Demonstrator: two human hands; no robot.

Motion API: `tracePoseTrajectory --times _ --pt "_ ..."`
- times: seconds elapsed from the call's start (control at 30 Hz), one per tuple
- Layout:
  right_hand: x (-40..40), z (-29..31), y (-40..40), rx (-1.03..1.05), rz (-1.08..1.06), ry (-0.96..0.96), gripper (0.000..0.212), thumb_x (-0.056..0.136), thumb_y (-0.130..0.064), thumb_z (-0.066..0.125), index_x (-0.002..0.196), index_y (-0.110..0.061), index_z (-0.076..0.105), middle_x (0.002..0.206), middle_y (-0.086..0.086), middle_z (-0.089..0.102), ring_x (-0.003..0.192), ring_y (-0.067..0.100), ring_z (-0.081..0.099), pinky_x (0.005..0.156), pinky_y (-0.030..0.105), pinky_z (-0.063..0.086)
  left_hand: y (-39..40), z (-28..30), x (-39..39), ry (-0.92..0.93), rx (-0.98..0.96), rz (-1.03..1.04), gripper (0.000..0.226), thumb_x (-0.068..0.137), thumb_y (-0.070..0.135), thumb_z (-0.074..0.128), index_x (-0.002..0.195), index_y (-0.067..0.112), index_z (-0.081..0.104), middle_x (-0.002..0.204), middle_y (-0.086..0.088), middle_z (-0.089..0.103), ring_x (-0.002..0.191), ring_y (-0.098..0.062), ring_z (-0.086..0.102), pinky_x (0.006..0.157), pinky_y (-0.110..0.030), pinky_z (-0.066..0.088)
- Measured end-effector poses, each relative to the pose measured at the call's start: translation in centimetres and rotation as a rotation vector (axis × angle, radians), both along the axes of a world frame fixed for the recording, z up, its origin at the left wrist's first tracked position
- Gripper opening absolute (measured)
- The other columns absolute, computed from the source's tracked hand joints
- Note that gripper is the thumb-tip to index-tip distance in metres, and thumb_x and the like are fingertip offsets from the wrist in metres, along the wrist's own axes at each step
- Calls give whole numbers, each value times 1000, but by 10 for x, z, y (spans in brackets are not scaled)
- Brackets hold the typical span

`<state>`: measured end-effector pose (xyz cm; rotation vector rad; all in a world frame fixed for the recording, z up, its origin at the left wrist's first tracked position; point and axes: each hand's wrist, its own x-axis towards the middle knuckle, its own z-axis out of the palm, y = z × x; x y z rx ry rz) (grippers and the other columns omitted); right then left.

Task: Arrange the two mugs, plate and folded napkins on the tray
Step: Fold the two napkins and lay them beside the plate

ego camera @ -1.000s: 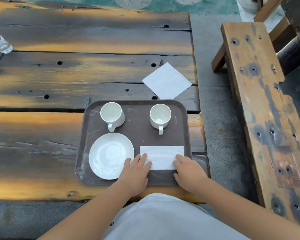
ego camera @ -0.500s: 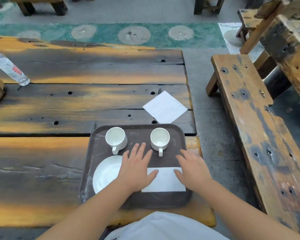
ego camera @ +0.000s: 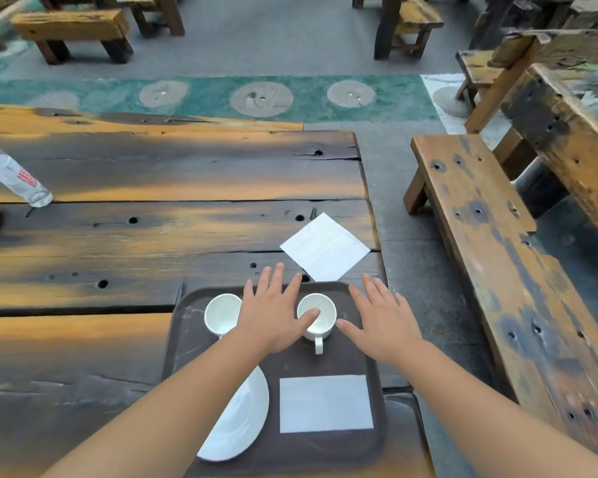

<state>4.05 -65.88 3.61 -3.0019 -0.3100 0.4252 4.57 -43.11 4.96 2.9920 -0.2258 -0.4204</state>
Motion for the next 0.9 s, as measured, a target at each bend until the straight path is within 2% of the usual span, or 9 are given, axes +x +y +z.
tracePoseTrajectory --times 0.27,0.6,0.77,0.9 --pt "75 -22 0 -4 -16 66 81 87 -72 23 153 -27 14 163 2 5 149 20 2 118 46 13 2 -22 76 135 7 14 81 87 72 19 155 28 8 164 -9 -1 150 -29 -4 117 -55 7" --pt "176 -89 1 -32 32 152 72 93 -62 29 152 -22 18 162 7 12 148 22 9 116 46 20 -13 -95 166 249 -16 39 79 93 64 27 154 18 8 163 -11 4 149 -31 0 116 -53 15" --pt "209 -123 6 -16 122 76 67 96 -55 30 151 -19 21 161 5 19 146 21 17 115 40 22 -25 -135 183 177 -5 25 84 93 63 31 154 12 4 162 -15 4 147 -32 4 117 -49 13" --pt "220 -144 9 -30 168 39 67 97 -54 29 152 -18 19 162 6 15 147 22 13 115 40 18 -27 -159 187 90 25 -60 83 92 65 24 154 14 4 162 -16 4 145 -32 7 115 -46 11"
